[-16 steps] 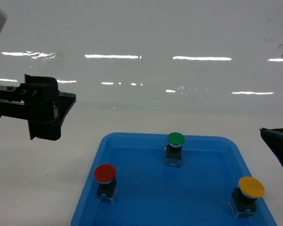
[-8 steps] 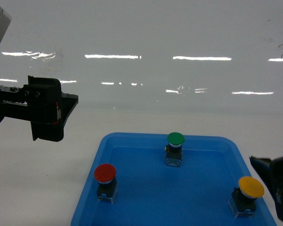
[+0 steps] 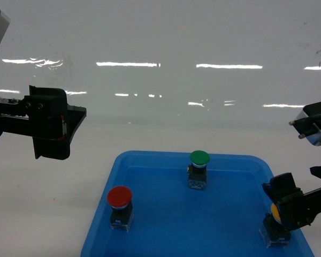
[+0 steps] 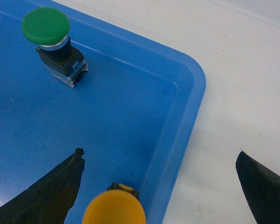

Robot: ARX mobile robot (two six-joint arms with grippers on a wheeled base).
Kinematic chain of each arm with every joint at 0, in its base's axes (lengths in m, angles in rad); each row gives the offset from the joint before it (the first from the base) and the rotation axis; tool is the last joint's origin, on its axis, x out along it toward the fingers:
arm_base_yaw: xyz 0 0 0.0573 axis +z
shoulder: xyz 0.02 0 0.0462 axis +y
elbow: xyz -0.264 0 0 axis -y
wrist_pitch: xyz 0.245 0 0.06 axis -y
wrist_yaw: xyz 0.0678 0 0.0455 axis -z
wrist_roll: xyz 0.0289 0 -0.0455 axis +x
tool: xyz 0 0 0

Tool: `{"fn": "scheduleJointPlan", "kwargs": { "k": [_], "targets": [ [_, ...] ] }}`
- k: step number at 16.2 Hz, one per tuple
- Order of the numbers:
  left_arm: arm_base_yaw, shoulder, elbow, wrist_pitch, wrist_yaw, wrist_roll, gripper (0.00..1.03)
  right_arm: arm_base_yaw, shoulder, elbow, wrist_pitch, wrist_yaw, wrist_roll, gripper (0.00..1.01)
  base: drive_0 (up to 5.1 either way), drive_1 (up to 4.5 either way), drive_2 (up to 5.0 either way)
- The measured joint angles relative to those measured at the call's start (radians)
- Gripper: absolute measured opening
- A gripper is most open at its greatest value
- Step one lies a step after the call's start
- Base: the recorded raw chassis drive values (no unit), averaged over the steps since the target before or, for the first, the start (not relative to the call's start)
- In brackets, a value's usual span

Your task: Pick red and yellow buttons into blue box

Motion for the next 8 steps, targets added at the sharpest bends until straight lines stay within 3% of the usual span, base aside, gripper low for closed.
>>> {"fn": "scheduleJointPlan", "kwargs": {
  "k": [3,8],
  "targets": [
    [0.000,0.000,0.000,0.000,0.000,0.000,0.98,0.014,0.050,0.085,-0.048,-0.003,-0.025,0.98,0.0,0.00,0.0],
    [0.000,0.000,0.000,0.000,0.000,0.000,0.98,0.057,0.114,0.148,-0.109,-0.016,-0.016,0.98,0.0,0.00,0.0]
  ]
}}
